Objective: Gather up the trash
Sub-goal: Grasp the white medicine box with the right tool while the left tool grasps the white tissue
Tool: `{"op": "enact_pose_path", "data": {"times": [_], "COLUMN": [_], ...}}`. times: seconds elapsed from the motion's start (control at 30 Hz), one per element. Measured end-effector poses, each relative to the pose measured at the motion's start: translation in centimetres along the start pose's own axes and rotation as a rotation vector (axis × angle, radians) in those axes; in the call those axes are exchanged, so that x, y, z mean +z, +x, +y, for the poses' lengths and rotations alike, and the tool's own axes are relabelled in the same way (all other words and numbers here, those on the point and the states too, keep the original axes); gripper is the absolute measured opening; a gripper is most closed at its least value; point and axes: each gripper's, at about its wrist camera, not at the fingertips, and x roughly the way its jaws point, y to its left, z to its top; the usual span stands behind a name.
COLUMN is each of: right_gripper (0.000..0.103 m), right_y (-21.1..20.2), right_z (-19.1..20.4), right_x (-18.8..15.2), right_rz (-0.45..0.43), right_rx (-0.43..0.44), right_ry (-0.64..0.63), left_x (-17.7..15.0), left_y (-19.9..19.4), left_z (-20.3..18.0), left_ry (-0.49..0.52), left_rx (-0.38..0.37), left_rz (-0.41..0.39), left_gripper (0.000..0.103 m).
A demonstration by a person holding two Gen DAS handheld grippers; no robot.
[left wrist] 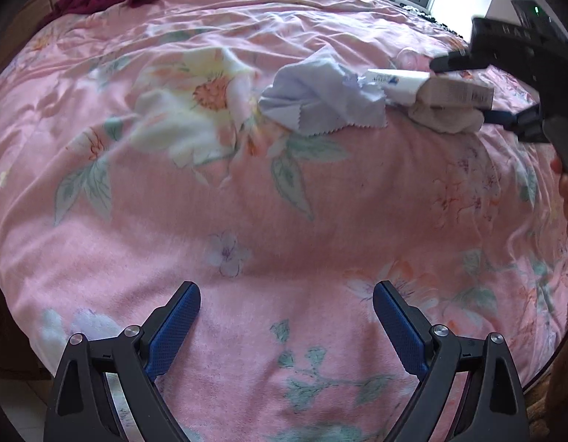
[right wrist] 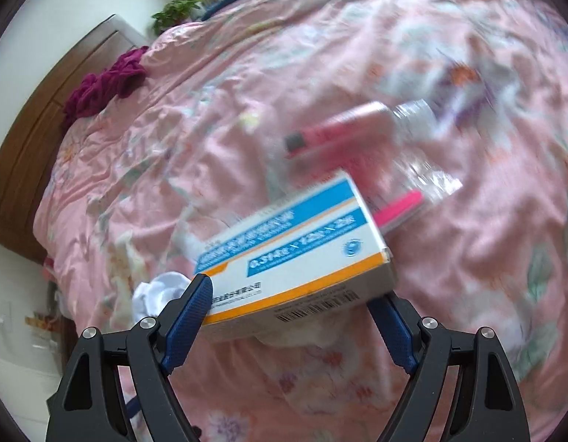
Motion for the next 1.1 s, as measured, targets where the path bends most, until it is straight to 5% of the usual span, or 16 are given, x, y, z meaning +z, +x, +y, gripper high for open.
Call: {"op": "enact_pose_path", "data": {"times": [0.13, 0.2, 0.3, 0.67, 1.1], "right_gripper": [0.075, 0.049, 0.038, 0.03, 0.029], "right_y": [0.4, 0.2, -1.1, -7.9, -14.7], "right_z": [0.8, 0.5, 0.1, -2.3, -7.5], "right_x": [0.5, 0.7, 0.6, 0.8, -0.1], "right_rz": [-0.028, -0.043, -0.081, -0.156, -0.212], "right_rx": [-0.026, 0.0, 0.038, 0.137, 0.155], "right_ry": [-0.042, -0.024, -0.017, 0.015, 0.076], "left_x": [-0.2, -0.1, -0.1, 1.9, 10.2], "left_y": [0.2, 0.3, 0.3, -0.9, 0.6], "left_z": [0.2, 0.1, 0.2, -2.4, -11.2], "left_ry": [-0.005, -0.002, -0.004, 0.035, 0.077], "left_rx": [-0.005, -0.005, -0.009, -0.054, -0.217], "left_rz": [0.006, 0.007, 0.005, -0.033, -0.101], "left_gripper": [0.095, 0.095, 0.095, 0.095, 0.095]}}
